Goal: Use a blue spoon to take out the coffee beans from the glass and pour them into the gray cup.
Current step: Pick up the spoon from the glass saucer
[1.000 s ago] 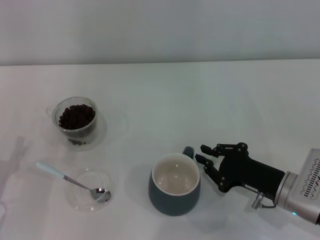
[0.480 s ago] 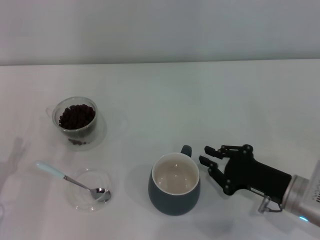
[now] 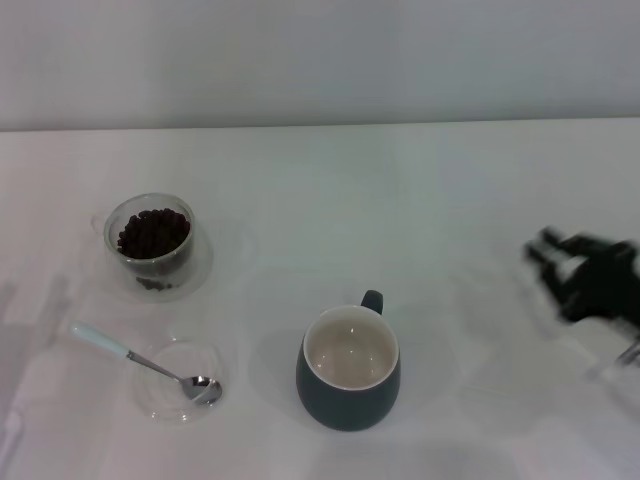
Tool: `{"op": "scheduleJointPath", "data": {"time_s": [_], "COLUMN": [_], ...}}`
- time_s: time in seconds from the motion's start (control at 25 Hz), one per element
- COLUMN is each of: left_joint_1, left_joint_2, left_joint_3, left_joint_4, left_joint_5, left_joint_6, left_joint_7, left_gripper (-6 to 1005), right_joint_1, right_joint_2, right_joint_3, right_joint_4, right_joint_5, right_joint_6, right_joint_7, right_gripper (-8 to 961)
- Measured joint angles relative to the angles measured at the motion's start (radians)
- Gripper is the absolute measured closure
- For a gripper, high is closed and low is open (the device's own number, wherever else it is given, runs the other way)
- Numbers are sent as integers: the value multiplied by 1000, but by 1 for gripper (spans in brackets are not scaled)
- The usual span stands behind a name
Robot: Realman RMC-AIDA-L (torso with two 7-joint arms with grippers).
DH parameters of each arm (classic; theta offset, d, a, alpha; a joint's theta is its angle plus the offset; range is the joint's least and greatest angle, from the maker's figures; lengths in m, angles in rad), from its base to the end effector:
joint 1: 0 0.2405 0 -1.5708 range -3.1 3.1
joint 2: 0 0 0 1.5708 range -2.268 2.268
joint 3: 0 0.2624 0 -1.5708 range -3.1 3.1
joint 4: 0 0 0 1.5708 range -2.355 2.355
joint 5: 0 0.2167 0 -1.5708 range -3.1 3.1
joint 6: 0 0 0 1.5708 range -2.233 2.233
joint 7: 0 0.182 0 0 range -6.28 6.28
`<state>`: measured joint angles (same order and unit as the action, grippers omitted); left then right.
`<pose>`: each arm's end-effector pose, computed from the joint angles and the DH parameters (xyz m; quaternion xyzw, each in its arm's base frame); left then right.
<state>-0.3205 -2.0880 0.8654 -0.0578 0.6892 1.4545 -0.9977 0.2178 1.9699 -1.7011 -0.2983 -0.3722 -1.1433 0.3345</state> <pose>-0.3625 0.2996 -0.0160 -0.5657 -0.4635 -0.5175 0.4442 0.3640 0.3095 -0.0353 -0.8454 0.1446 0.2150 0.4671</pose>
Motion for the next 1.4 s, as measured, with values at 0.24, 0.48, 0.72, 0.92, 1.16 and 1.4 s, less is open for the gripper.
{"op": "scheduleJointPath", "data": {"time_s": [0.24,0.48,0.72,0.92,1.16,1.4], "left_joint_1": [-1,-10,-15,5,-5,-6], "left_joint_2": [-2,-9,-13,-14,-10,-6], "left_joint_3": [0,0,-4,-6,-5,-5], "left_joint_4": [-60,-140,-235,-247,-241,-203], "left_joint_5": [33,137,192,194,214,220], "left_joint_6": [4,-3,-18,-20,-20,-15], "left_joint_7": [6,35,42,41,28,-32], "left_gripper": [122,121,122,122,121,121], "right_joint_1": [0,41,88,99,108,108], "right_joint_2": [-21,-20,-6,-5,-5,1], "right_joint_3": [190,242,282,284,285,309], "right_joint_4": [1,1,2,2,12,27], "right_joint_5": [0,3,2,4,3,4], "right_joint_6": [1,65,144,157,167,173], "right_joint_7": [-7,-85,-152,-161,-164,-171], "right_gripper": [737,736,735,734,732,731]}}
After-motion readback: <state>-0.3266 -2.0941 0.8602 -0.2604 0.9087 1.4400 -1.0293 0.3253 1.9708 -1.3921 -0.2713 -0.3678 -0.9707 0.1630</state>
